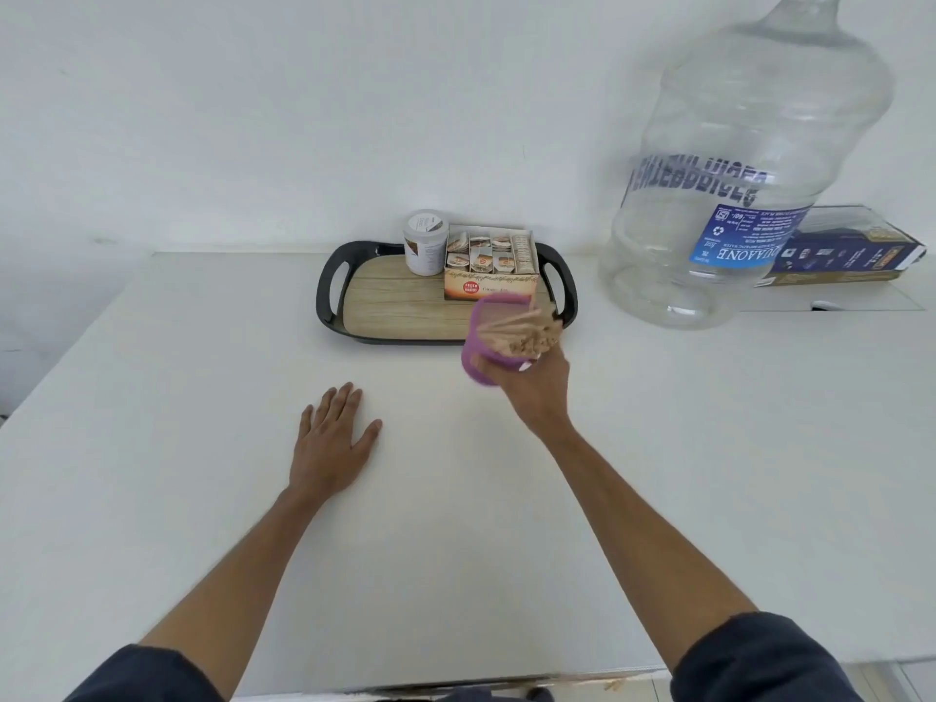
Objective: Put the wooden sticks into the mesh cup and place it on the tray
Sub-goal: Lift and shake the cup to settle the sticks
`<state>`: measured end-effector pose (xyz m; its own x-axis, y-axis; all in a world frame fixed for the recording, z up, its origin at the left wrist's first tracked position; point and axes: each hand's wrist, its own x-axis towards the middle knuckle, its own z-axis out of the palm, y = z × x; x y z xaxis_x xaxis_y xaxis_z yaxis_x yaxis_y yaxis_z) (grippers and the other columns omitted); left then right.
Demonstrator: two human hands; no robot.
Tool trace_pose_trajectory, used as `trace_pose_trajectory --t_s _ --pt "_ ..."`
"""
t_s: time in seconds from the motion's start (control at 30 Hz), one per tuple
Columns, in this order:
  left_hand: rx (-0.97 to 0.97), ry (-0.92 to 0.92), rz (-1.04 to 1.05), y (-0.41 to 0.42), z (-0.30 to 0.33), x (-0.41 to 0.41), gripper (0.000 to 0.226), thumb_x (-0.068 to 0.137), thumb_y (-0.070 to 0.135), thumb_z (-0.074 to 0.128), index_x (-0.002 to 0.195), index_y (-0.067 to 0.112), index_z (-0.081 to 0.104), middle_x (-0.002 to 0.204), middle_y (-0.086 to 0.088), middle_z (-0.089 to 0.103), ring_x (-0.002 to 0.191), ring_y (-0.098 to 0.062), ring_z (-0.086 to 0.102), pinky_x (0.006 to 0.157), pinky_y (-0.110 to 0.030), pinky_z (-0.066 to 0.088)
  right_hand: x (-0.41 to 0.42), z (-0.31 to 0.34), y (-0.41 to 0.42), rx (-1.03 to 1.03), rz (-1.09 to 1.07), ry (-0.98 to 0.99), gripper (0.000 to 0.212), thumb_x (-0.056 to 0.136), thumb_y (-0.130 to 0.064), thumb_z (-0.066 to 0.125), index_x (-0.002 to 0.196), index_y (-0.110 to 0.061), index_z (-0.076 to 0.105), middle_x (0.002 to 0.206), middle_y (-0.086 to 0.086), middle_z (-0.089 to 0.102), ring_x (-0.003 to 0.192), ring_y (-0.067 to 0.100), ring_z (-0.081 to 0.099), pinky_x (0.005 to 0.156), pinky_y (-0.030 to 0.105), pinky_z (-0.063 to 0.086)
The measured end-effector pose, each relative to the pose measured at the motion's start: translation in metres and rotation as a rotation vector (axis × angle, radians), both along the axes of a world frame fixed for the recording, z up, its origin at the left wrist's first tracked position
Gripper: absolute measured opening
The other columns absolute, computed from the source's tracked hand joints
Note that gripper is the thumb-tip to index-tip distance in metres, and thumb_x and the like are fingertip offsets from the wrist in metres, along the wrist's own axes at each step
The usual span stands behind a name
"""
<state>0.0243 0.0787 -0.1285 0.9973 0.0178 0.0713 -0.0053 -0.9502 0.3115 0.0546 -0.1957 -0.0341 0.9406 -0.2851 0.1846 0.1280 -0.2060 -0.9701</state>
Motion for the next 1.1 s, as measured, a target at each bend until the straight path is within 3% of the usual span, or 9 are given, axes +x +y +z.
trace_pose_trajectory --t_s 0.07,0.2,0.33,0.47,0.6,0.77,0.83,0.97,1.1 --pt "-0.004 -0.001 -0.001 0.001 0.001 0.000 0.063 0.099 0.050 0.032 0.153 0.019 0.023 0.163 0.004 0.016 0.150 -0.014 0.007 0.121 -0.038 0.003 -0.006 -0.005 0.000 -0.051 0.030 0.047 0.082 0.050 -0.031 0.095 0.122 -0.022 0.056 0.107 -0.009 0.069 0.100 0.012 0.065 0.079 0.029 0.057" --pt "-0.004 -0.007 -0.004 0.000 0.000 0.001 0.063 0.099 0.050 0.034 0.153 0.018 0.025 0.162 0.003 0.017 0.150 -0.015 0.007 0.121 -0.039 0.004 -0.002 0.002 0.002 0.023 -0.049 -0.052 0.073 0.048 -0.037 0.092 0.110 -0.039 0.055 0.099 -0.021 0.068 0.092 -0.001 0.064 0.072 0.012 0.050" --pt "-0.010 -0.002 -0.003 0.001 0.000 0.001 0.063 0.099 0.050 0.034 0.152 0.018 0.026 0.162 0.003 0.018 0.150 -0.015 0.008 0.121 -0.040 0.006 -0.009 -0.007 0.004 0.001 0.021 0.062 0.079 0.051 -0.026 0.095 0.120 -0.019 0.056 0.105 -0.011 0.069 0.098 0.007 0.066 0.079 0.027 0.057" --pt "-0.015 -0.014 -0.003 0.000 0.000 0.002 0.062 0.099 0.049 0.035 0.152 0.017 0.027 0.162 0.003 0.019 0.150 -0.016 0.009 0.121 -0.040 0.006 -0.013 -0.014 0.004 -0.010 0.008 0.041 0.085 0.047 -0.037 0.093 0.120 -0.023 0.053 0.107 -0.016 0.067 0.097 -0.003 0.063 0.076 0.015 0.053" --pt "-0.011 -0.013 -0.004 0.000 0.001 0.001 0.062 0.099 0.049 0.036 0.152 0.017 0.028 0.162 0.003 0.019 0.150 -0.016 0.010 0.121 -0.040 0.006 -0.014 -0.028 0.004 -0.068 0.094 0.124 0.087 0.049 -0.030 0.095 0.124 -0.021 0.052 0.113 -0.007 0.065 0.105 0.011 0.063 0.083 0.031 0.058" --pt "-0.024 -0.019 -0.004 0.000 0.002 0.001 0.062 0.099 0.048 0.037 0.152 0.016 0.028 0.162 0.002 0.020 0.150 -0.016 0.010 0.121 -0.041 0.006 -0.019 -0.042 0.008 -0.138 0.146 0.146 0.094 0.048 -0.030 0.092 0.130 -0.028 0.045 0.117 -0.011 0.061 0.107 0.010 0.060 0.087 0.035 0.058" --pt "-0.022 -0.019 -0.003 0.000 0.002 0.001 0.062 0.099 0.048 0.037 0.152 0.016 0.028 0.162 0.002 0.020 0.150 -0.016 0.010 0.121 -0.040 0.006 -0.021 -0.043 0.010 -0.146 0.149 0.138 0.099 0.048 -0.034 0.090 0.134 -0.032 0.040 0.118 -0.014 0.060 0.106 0.007 0.060 0.088 0.033 0.057" --pt "-0.021 -0.021 0.000 -0.001 0.001 0.001 0.062 0.099 0.048 0.038 0.152 0.017 0.028 0.162 0.003 0.020 0.150 -0.016 0.011 0.121 -0.040 0.007 -0.027 -0.047 0.021 -0.184 0.084 0.165 0.108 0.042 -0.060 0.089 0.134 -0.031 0.041 0.124 -0.015 0.058 0.112 0.008 0.057 0.092 0.028 0.051" --pt "-0.022 -0.026 -0.001 -0.001 0.001 0.001 0.062 0.099 0.048 0.038 0.151 0.018 0.029 0.161 0.003 0.021 0.149 -0.015 0.011 0.121 -0.040 0.007 -0.017 -0.036 0.023 -0.156 0.014 0.155 0.094 0.042 -0.055 0.087 0.124 -0.024 0.055 0.106 -0.016 0.065 0.100 0.011 0.065 0.080 0.030 0.058"
